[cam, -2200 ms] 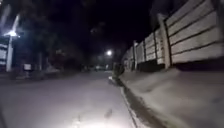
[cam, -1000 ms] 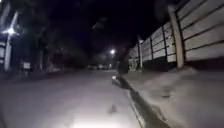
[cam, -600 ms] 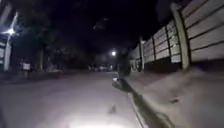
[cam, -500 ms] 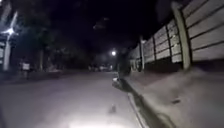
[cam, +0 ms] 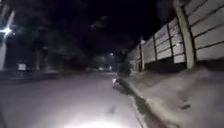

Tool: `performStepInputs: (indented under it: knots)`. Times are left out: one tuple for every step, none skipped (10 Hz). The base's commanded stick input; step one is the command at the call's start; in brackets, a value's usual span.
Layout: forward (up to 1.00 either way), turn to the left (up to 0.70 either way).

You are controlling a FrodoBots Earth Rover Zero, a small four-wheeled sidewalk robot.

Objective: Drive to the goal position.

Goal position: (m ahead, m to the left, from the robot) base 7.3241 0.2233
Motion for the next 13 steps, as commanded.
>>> performStepInputs:
  knots:
    - [0.50,-0.29]
    - [0.50,-0.21]
    - [0.50,-0.48]
    - [0.50,-0.40]
    - [0.50,0.05]
    - [0.50,0.05]
    - [0.50,0.05]
    - [0.50,0.05]
    - [0.50,0.05]
    - [0.50,0.05]
    - [0.50,0.05]
    - [0.50,0.05]
    - [0.50,0.05]
